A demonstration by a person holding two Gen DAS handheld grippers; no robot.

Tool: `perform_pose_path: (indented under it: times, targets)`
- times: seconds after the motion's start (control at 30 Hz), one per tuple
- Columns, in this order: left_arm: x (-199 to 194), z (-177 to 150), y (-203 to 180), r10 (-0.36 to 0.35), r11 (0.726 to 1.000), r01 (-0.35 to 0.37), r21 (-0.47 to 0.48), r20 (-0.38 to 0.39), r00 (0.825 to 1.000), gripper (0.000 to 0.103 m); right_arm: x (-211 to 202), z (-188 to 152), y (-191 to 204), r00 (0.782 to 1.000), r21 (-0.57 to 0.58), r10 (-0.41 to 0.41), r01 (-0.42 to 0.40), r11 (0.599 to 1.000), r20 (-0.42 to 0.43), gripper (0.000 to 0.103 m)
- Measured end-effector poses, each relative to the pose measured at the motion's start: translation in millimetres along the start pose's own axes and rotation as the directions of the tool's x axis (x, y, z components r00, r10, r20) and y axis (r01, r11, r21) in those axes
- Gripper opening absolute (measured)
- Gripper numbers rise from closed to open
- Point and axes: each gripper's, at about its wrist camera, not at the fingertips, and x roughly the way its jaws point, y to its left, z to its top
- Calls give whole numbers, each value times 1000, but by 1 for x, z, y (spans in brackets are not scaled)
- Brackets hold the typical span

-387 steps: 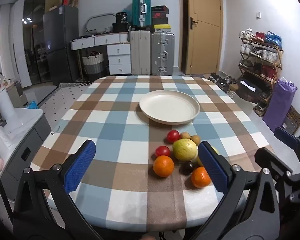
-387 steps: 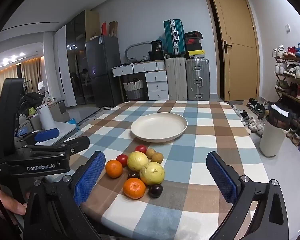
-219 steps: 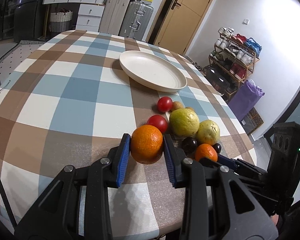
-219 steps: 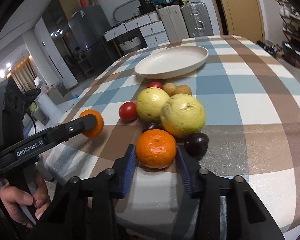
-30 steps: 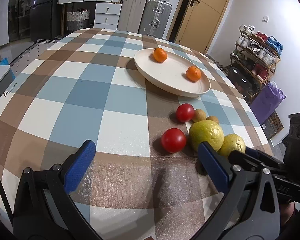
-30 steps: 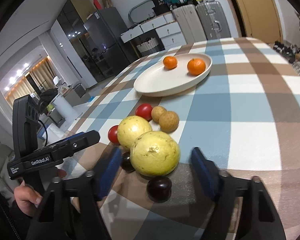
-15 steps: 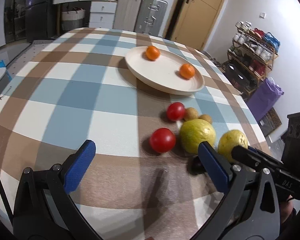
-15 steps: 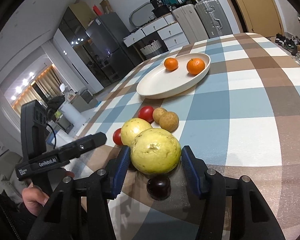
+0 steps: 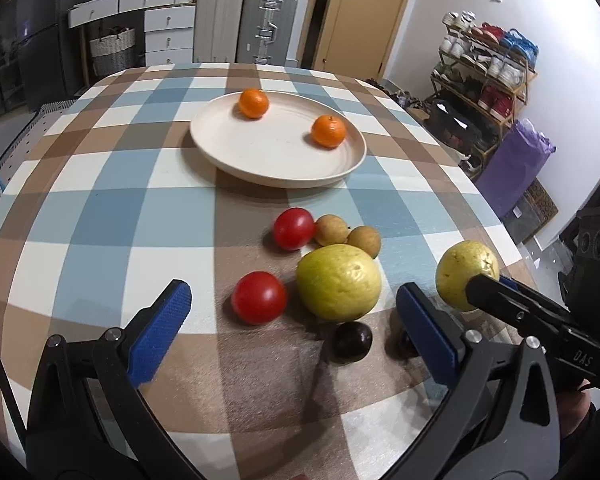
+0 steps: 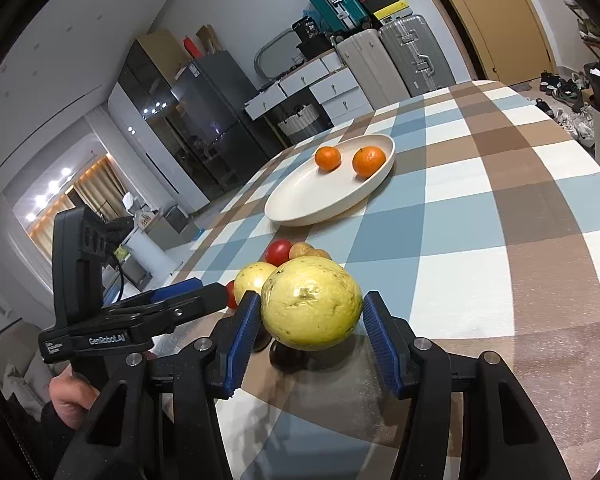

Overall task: Organize fruits
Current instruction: 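Close right gripper on a large yellow pomelo while left gripper grasps the other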

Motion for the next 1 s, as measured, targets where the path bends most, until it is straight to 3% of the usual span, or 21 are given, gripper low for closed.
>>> perform_pose_path:
  times: [0.27,0.43,0.53,0.73,0.87,1.0]
  targets:
    - [12,13,-13,-14,998,15,63,-27,1000,102,-10,1,-6,1000,3,-1,1,1000,22,54]
    - [24,18,-31,28,983,-19,181,-48,998,100,-13,2,-10,1000,14,3,-4,1000,28,54]
    - [28,18,-42,19,971,-4,237,-61,998,96,-13,2,-11,1000,17,8,-8,1000,28,54]
    - [39,18,-42,-17,975,42,219,-115,993,75,-12,3,-14,1000,22,9,-10,1000,28,54]
    - [44,18,-34,-53,979,80,189,-144,988,52,-13,3,-14,1000,25,10,-10,1000,28,54]
    - [46,19,-26,-101,979,127,161,-158,982,51,-14,4,-14,1000,25,7,-8,1000,30,54]
